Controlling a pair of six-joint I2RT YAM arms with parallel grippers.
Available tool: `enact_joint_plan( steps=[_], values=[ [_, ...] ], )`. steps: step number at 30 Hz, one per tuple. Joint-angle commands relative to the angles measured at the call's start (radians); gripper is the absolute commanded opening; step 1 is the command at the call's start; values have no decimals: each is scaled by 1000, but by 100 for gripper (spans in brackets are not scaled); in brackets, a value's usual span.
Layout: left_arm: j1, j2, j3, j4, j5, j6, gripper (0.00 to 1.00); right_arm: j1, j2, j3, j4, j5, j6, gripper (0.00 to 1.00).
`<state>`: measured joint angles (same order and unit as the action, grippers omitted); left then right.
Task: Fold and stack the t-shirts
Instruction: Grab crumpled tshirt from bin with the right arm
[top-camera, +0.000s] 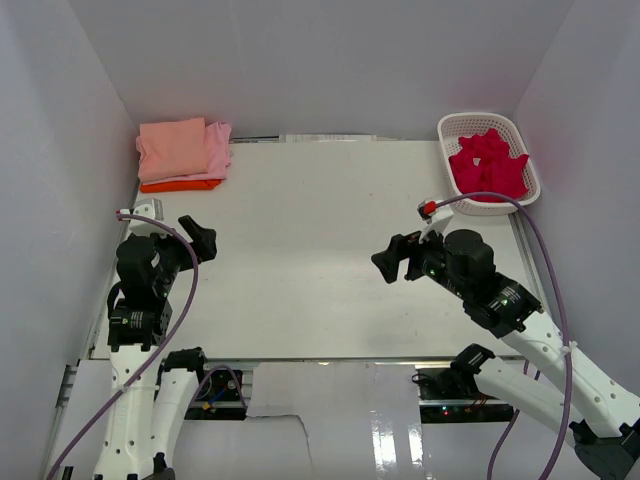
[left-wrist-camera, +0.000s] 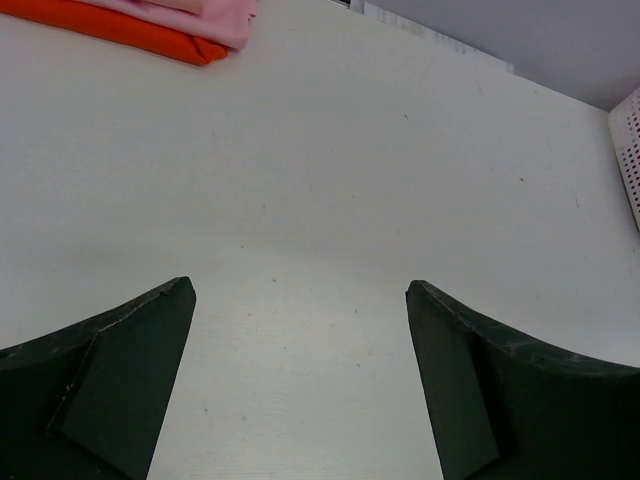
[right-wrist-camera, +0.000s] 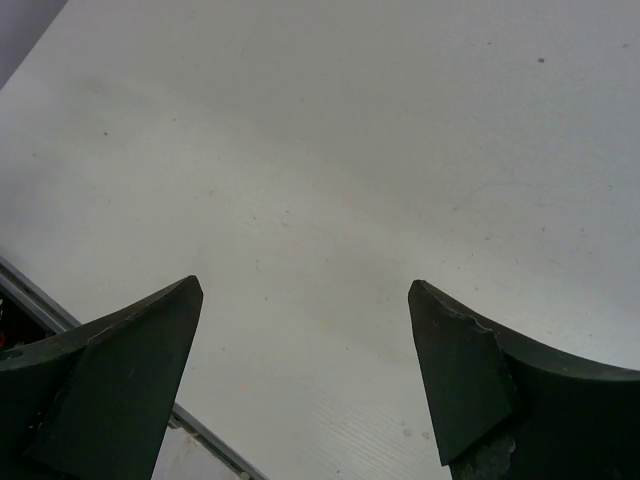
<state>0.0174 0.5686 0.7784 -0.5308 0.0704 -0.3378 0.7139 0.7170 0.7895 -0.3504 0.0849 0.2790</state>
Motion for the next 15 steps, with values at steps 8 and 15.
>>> enact_joint_plan(
  steps=[8, 15],
  values=[
    [0, 4, -4, 2, 11, 3, 98, -4, 106, 146, -116, 128, 8, 90],
    [0, -4, -4, 5, 32, 6, 98, -239, 456, 410, -254, -5, -34, 90]
  ],
)
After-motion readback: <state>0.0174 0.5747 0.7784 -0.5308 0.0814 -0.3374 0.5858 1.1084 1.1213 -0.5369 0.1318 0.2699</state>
